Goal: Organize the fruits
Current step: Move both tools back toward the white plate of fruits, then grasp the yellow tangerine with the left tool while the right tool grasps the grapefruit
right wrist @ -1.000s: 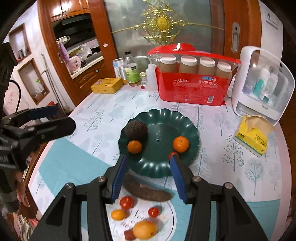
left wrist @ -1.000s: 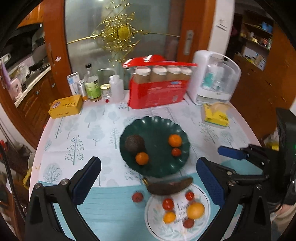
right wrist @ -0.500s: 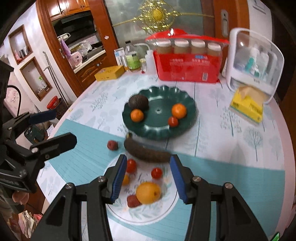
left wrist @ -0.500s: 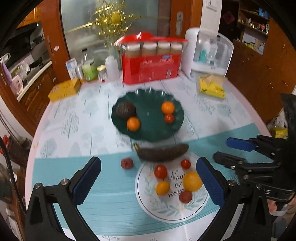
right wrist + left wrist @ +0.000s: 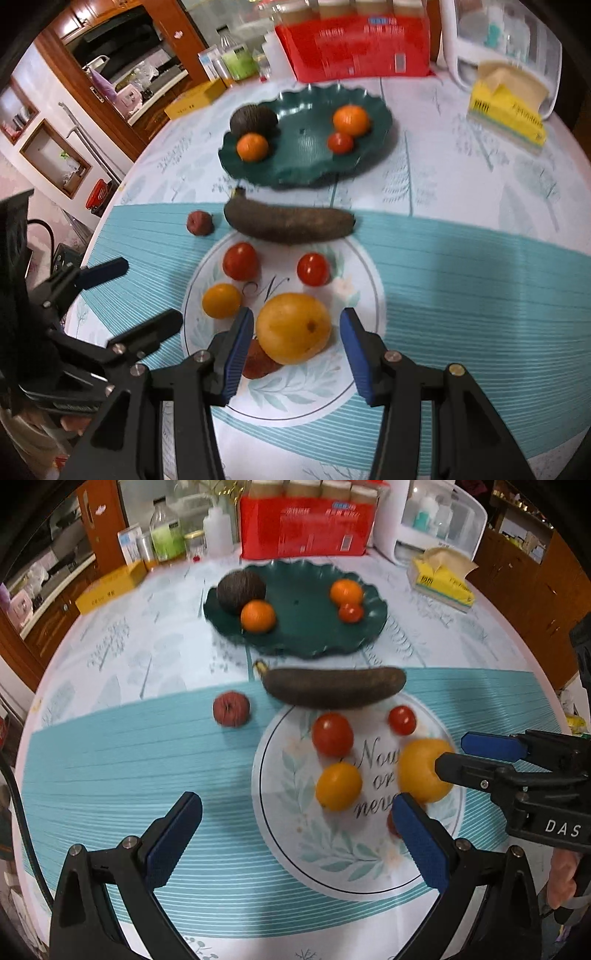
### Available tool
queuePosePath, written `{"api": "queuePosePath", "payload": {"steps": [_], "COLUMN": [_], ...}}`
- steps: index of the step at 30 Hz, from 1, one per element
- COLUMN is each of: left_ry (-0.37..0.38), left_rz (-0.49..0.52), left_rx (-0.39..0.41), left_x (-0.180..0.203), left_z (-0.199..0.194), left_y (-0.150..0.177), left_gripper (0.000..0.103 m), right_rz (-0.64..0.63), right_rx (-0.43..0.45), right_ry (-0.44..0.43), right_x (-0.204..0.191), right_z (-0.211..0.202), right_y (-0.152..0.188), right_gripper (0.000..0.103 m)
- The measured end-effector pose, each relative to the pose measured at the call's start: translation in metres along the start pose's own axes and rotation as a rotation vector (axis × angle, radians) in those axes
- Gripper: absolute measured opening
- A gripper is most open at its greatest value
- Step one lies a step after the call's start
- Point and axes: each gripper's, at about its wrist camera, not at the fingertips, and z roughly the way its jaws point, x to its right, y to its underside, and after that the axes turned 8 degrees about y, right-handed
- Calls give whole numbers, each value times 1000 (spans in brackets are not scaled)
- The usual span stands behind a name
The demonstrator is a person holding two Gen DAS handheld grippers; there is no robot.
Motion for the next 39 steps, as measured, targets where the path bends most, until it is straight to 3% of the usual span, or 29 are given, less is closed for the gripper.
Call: {"api": "queuePosePath", "payload": {"steps": [9, 21, 31, 36, 39], "left_ry": [17, 29, 68, 65, 58], "left_rz": [-32, -59, -32, -8, 22], "left_rx": [-25, -41, -71, -80, -74], "left_x": [-10, -12, 4, 12, 18], "left_z": [15, 30, 46, 52, 54], "left_y": [9, 4, -3, -7, -9], "left_gripper": [102, 99, 79, 59, 40], "right_rz": [3, 12, 38, 41, 27], "right_rx": [-35, -53, -23, -19, -13], "right_ry": [-12, -44, 38, 41, 50], "right_x": [-3, 3, 24, 26, 24], "right_z": [24, 37, 27, 26, 24], "right_y": [4, 3, 7, 9, 11], "right_gripper": [54, 53, 52, 52, 52]}}
